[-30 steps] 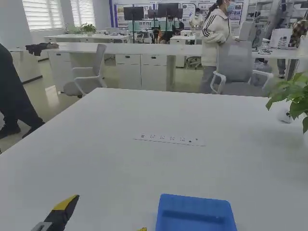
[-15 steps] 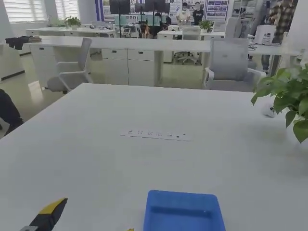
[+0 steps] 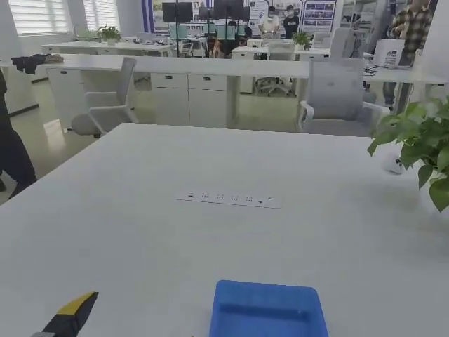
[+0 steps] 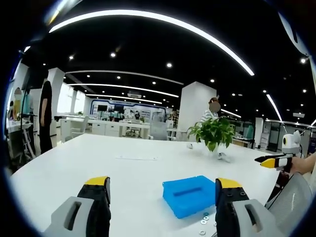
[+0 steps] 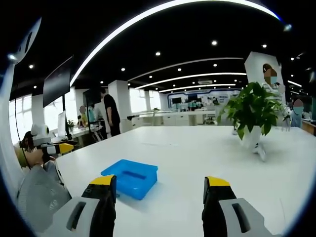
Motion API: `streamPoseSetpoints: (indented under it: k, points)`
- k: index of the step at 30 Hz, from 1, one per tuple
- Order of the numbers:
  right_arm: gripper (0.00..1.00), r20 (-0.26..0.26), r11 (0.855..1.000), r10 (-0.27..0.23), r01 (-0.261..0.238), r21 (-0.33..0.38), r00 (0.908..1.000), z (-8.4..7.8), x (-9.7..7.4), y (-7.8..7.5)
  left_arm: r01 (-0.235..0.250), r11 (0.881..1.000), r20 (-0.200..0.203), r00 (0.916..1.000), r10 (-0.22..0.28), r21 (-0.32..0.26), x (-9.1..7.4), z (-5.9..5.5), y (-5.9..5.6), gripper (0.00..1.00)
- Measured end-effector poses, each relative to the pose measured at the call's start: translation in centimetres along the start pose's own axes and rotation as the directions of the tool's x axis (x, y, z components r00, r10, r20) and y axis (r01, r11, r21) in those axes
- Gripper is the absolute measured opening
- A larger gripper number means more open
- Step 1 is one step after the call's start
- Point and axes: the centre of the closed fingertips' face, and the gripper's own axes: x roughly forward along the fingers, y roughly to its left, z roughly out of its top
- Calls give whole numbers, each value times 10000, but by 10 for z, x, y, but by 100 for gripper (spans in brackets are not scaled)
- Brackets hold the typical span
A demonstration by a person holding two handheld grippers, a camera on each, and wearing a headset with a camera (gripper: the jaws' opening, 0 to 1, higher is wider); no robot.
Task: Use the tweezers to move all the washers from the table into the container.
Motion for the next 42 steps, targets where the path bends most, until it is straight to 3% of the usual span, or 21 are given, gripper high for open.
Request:
streamPoseSetpoints:
  k: [30, 31, 34, 35, 37, 38, 39, 40, 41, 42]
  points:
    - [71, 235, 9999, 22, -26, 148, 9997, 7, 0, 0, 153, 9998, -70, 9999, -152, 93, 0, 0, -4, 86]
    - [71, 138, 10000, 54, -55, 41, 9999, 6, 1, 0, 220, 9998, -125, 9997, -220, 26, 0, -1, -5, 85]
    - [70, -1190, 9975, 38, -122, -697, 9929, -10, 1, -2, 658, 9978, -678, 9955, -659, -39, 1, -9, -10, 81]
    - [70, -1398, 9950, 19, -158, -988, 9902, -13, 2, -7, 970, 9953, -1185, 9883, -957, 56, 1, -18, -14, 80]
    - [67, -1502, 9932, 334, -496, -1049, 9881, -10, 7, 1, 1600, 9867, -2026, 9675, -1512, 279, 0, -32, -22, 79]
    - [63, -1564, 9906, 456, -649, -1201, 9866, -9, 10, 2, 1936, 9801, -2771, 9449, -1743, 435, -2, -44, -27, 77]
    - [61, -1659, 9873, 587, -819, -1362, 9844, -11, 13, 0, 2242, 9731, -3193, 9272, -1961, 534, -3, -51, -30, 74]
    - [60, -1787, 9843, 703, -973, -1475, 9814, -12, 16, 2, 2731, 9607, -3596, 9023, -2376, 506, -5, -58, -36, 68]
    - [59, -1902, 9773, 1048, -1365, -1622, 9761, -10, 21, 12, 3371, 9409, -3877, 8720, -2990, 325, -7, -62, -47, 62]
    - [56, -1963, 9716, 1372, -1705, -1642, 9709, -11, 24, 19, 3728, 9275, -3981, 8552, -3319, 277, -8, -63, -53, 58]
